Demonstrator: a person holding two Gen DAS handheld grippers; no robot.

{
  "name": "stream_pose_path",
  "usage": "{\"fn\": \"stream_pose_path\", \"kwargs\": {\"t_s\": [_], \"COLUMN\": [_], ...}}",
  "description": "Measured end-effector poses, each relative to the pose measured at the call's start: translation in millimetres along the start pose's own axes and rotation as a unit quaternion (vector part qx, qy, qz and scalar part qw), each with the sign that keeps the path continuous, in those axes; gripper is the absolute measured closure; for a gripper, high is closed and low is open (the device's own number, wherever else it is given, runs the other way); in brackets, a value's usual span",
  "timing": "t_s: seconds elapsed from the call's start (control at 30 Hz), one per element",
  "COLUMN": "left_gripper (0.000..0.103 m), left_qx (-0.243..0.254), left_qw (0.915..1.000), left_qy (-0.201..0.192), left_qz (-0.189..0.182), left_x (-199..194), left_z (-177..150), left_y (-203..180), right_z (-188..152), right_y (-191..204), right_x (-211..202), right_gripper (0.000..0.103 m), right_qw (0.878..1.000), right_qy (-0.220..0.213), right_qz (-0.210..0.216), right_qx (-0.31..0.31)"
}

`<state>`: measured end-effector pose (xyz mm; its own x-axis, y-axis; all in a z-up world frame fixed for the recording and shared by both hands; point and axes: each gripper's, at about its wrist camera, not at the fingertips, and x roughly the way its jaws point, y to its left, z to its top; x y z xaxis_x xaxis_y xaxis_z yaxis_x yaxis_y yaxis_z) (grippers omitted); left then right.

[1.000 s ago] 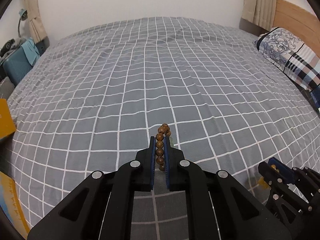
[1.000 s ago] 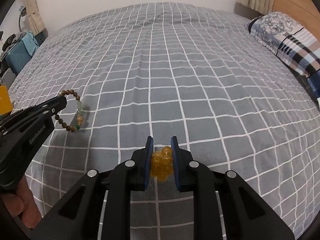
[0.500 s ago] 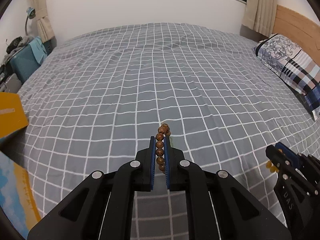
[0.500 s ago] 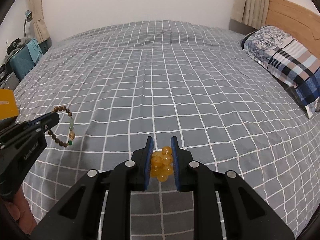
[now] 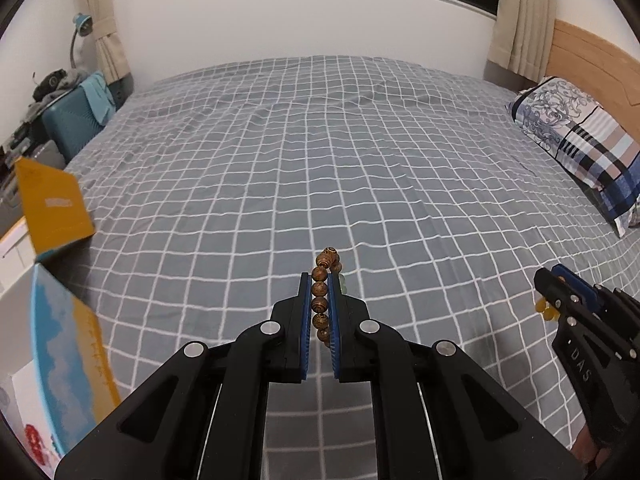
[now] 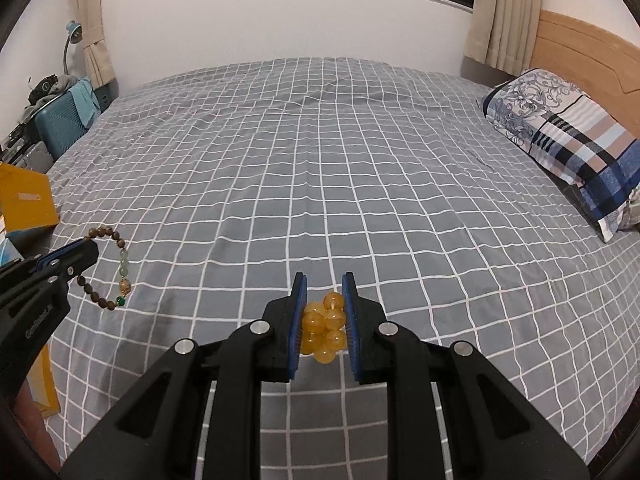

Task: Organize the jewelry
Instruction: 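Carry both bracelets into the white box and open both tools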

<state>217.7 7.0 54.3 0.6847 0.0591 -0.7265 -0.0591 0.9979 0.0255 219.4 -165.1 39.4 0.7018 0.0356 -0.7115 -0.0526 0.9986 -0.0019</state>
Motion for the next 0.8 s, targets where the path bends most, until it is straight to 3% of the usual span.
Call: {"fn": "stream_pose_path", "kwargs": {"t_s": [0.43,0.8], "left_gripper": [0.096,0.096], "left_qx": [-0.020,-0.058], "left_qw": [0.9996,0.9961], "left_qy": [-0.002,-0.022], "left_qz": [0.018,0.062], "left_x": [-49,-99], "left_z": [-31,-50], "left_y": [41,113], "right_z": [-2,-1], "right_y": [46,110], "right_x": [-35,-66], "right_gripper": [0.086,0.086], "right_qw": [0.999,0.996], "right_qy": [-0.005,-0.019], "right_qz": [0.024,0.065], "right_qx": [-0.022,-0.051]}}
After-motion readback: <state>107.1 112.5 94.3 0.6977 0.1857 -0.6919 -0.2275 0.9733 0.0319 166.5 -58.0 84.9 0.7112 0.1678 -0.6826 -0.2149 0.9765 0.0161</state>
